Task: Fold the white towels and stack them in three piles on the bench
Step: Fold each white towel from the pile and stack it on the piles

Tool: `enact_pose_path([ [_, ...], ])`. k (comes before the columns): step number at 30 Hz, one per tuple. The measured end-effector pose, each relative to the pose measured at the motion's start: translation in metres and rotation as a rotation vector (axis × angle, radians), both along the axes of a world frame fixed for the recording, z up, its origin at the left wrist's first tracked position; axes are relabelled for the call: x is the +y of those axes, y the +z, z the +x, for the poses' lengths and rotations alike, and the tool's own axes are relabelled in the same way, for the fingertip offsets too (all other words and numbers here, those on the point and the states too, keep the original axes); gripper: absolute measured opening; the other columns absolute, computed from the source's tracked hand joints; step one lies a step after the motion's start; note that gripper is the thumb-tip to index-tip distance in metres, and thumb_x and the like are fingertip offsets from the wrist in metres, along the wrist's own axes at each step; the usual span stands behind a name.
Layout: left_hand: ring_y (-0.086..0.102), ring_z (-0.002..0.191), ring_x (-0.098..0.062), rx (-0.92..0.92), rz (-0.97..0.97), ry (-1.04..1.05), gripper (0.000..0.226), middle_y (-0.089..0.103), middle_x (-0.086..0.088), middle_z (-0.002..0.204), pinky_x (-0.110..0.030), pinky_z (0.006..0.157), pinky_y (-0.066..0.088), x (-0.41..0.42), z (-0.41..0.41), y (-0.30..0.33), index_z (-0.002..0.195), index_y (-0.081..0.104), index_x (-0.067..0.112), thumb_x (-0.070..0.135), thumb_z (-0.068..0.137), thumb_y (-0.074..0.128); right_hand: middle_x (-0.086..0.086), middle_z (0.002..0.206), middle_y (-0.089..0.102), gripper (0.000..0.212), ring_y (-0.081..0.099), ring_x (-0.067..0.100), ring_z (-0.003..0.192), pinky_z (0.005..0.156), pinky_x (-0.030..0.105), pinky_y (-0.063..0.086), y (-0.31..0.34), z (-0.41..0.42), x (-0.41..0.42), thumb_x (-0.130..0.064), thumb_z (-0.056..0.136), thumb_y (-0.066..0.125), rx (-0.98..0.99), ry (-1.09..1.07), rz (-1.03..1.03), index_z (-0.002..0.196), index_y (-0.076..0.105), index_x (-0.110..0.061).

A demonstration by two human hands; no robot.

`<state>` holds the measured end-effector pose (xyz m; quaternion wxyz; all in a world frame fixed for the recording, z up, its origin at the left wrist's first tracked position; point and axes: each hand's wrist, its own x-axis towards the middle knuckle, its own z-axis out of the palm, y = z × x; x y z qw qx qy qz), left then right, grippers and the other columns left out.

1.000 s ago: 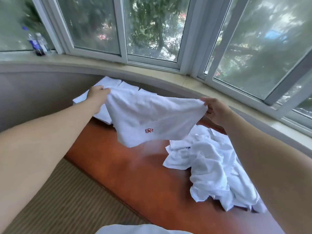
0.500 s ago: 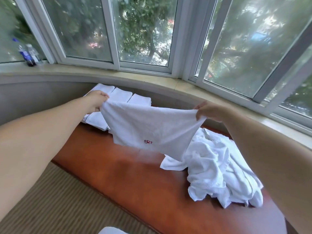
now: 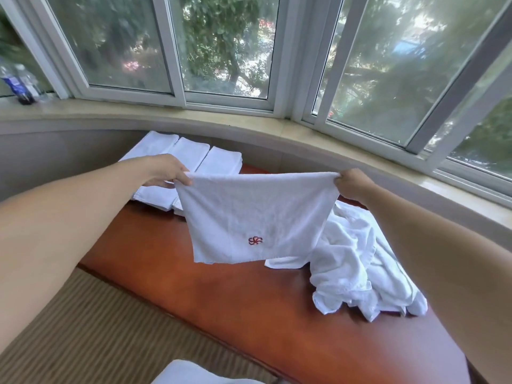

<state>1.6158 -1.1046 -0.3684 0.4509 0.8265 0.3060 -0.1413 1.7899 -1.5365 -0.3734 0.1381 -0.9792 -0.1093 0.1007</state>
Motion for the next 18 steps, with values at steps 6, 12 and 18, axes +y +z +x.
enact_pose_path([
  [6, 0.049, 0.073, -0.026, -0.108, 0.364, -0.158, 0.033, 0.049, -0.008, 0.084, -0.03, 0.073, 0.04, 0.012, 0.004, -0.012, 0.077, 0.056, 0.018, 0.045, 0.091, 0.071, 0.006, 0.071, 0.064, 0.023, 0.058, 0.03, 0.073, 0.062, 0.032, 0.044, -0.005, -0.021, 0.002, -0.012, 0.1, 0.037, 0.026, -0.078, 0.119, 0.091, 0.058, -0.008],
  [12, 0.07, 0.083, -0.014, 0.447, 0.244, -0.4, 0.025, 0.063, 0.004, 0.106, -0.038, 0.083, 0.06, 0.014, -0.019, -0.031, 0.112, 0.068, 0.028, 0.039, 0.09, 0.074, 0.002, 0.066, 0.062, 0.024, 0.052, 0.014, 0.049, 0.052, 0.024, 0.048, -0.035, -0.057, -0.019, -0.025, 0.105, 0.049, 0.751, -0.184, 0.067, 0.124, 0.056, -0.012],
  [18, 0.055, 0.109, -0.018, 0.68, 0.172, -0.378, 0.043, 0.054, -0.001, 0.118, -0.049, 0.096, 0.057, 0.016, -0.021, -0.015, 0.122, 0.066, 0.024, 0.03, 0.084, 0.084, 0.0, 0.059, 0.055, 0.023, 0.051, 0.013, 0.045, 0.048, 0.02, 0.047, -0.034, -0.059, -0.022, -0.032, 0.098, 0.067, 0.991, -0.273, -0.088, 0.086, 0.061, -0.013],
])
